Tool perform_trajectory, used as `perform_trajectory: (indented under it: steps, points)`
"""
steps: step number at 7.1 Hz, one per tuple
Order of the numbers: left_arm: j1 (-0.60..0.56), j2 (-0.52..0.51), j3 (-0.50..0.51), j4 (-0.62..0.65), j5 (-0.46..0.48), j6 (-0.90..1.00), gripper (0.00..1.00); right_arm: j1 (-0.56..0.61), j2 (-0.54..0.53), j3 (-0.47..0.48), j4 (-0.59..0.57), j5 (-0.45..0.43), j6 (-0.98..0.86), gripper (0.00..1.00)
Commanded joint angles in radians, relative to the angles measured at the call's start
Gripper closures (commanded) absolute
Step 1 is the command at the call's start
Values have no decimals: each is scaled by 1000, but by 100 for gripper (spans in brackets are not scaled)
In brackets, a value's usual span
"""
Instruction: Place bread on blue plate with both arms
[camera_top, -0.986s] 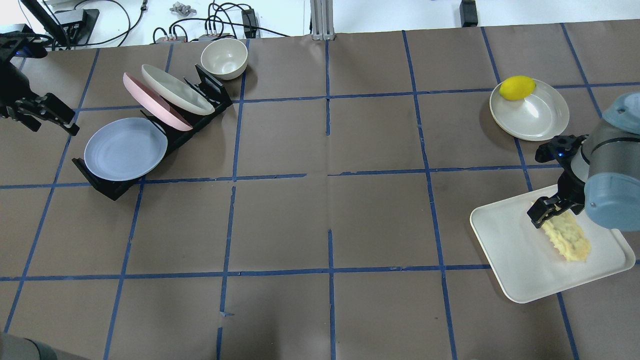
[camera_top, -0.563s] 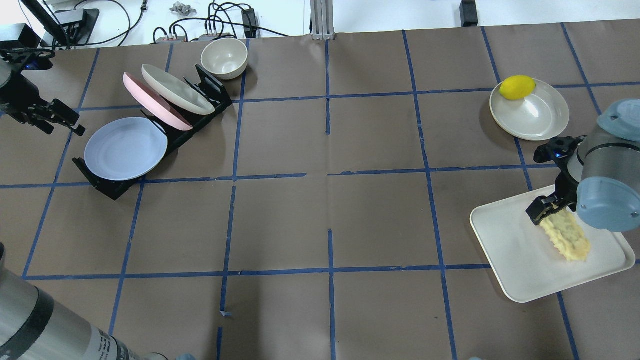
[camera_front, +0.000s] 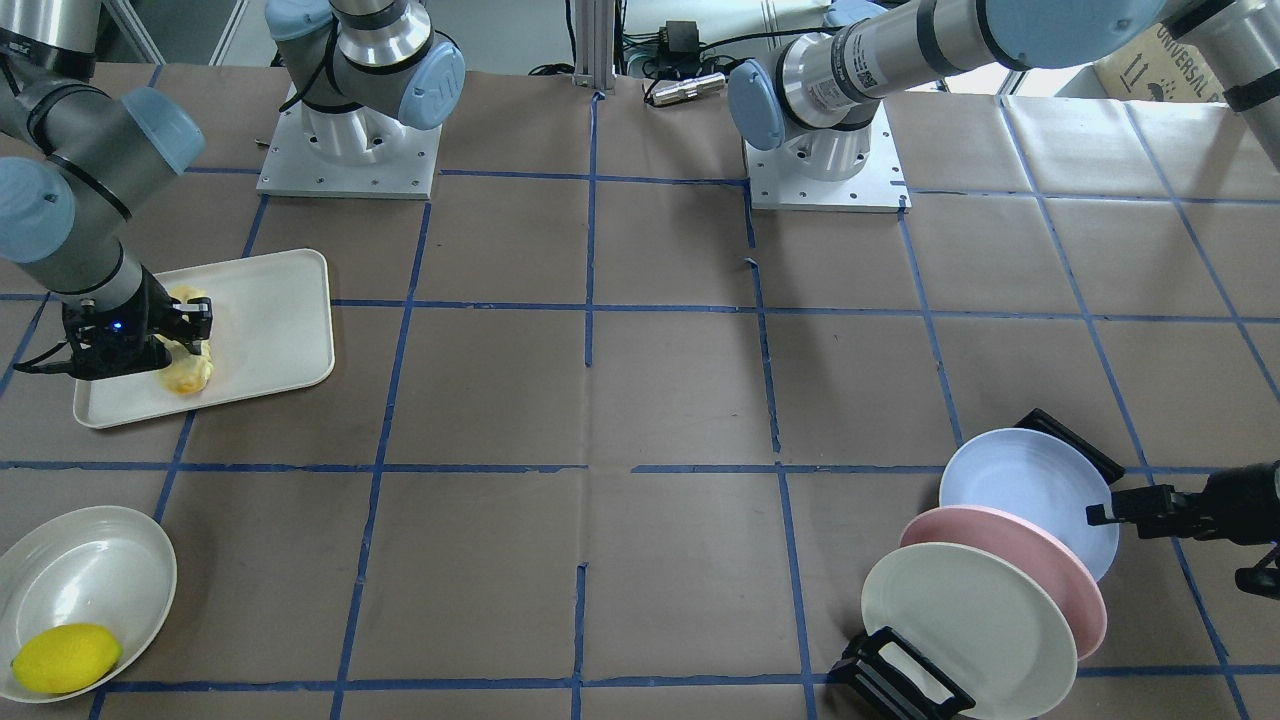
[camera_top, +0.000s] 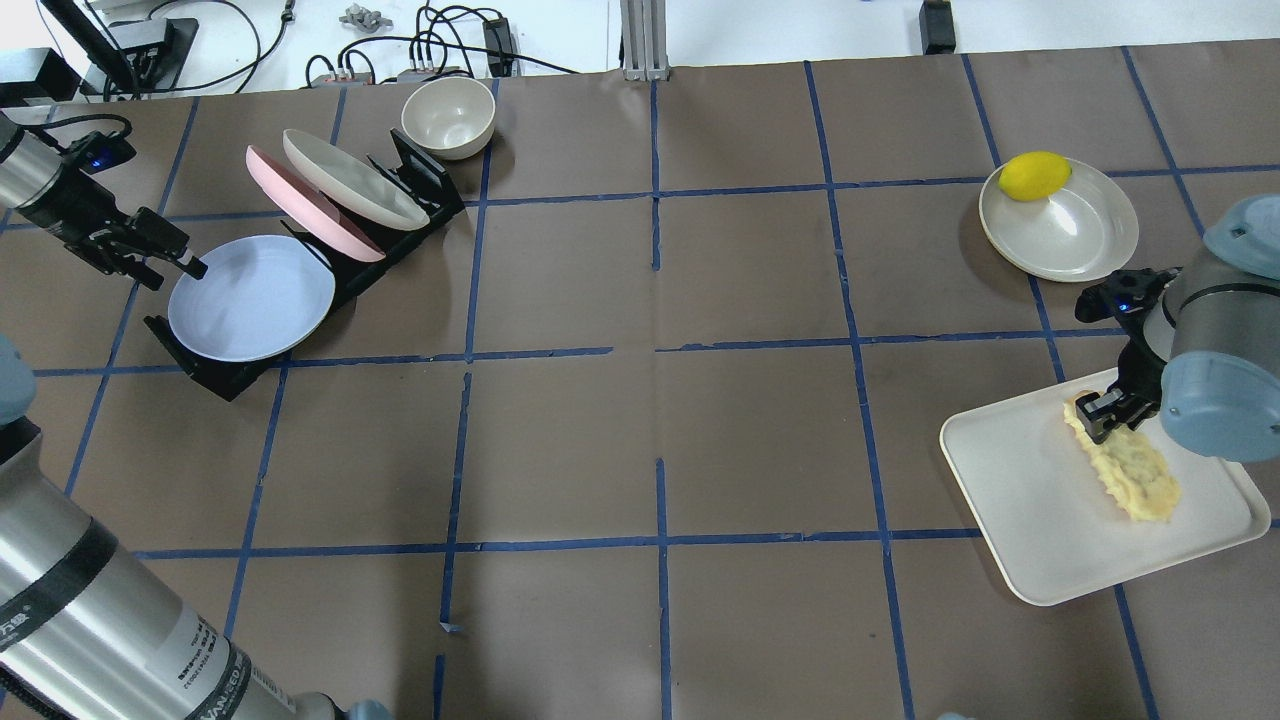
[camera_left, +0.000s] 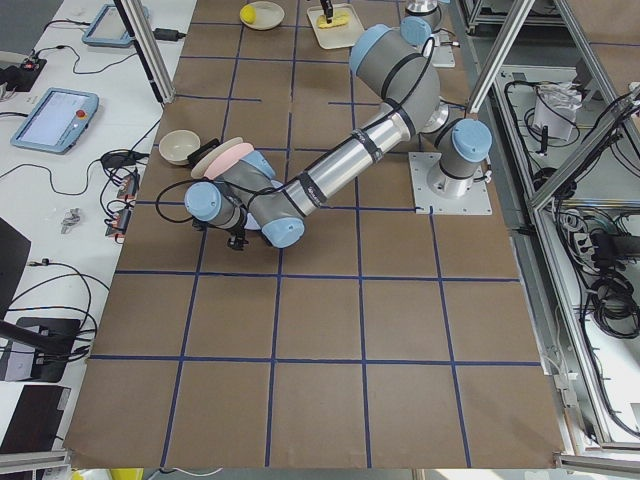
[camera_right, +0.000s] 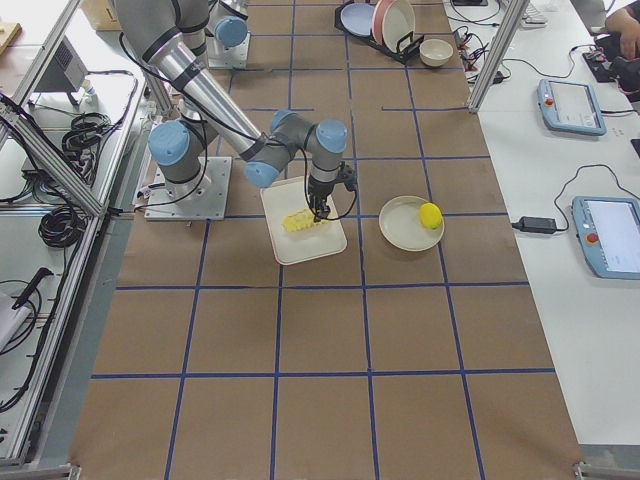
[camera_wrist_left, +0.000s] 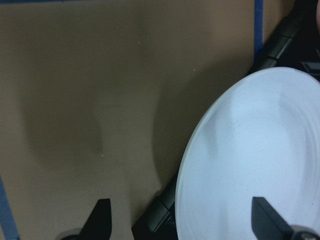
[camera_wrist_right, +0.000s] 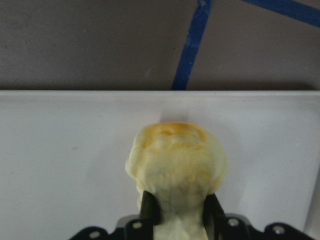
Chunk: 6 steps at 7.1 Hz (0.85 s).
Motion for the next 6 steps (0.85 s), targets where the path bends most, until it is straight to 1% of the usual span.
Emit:
perform_trajectory:
  steps: [1, 2, 3, 4, 5, 6]
  points:
    - [3, -17, 0, -53, -9, -2, 27, 8, -84, -109, 221, -1, 62, 91]
    - [3, -17, 8, -55, -7, -2, 57, 39, -118, -211, 420, 4, 144, 91]
    - [3, -17, 16, -56, -3, -2, 76, 119, -127, -308, 565, 1, 224, 90]
    - [3, -17, 16, -56, -1, -2, 82, 211, -147, -406, 715, 1, 346, 89]
    - [3, -16, 17, -56, 1, -3, 84, 340, -162, -525, 869, 10, 522, 88]
    - [3, -7, 19, -55, 4, -3, 85, 484, -159, -607, 961, 34, 706, 88]
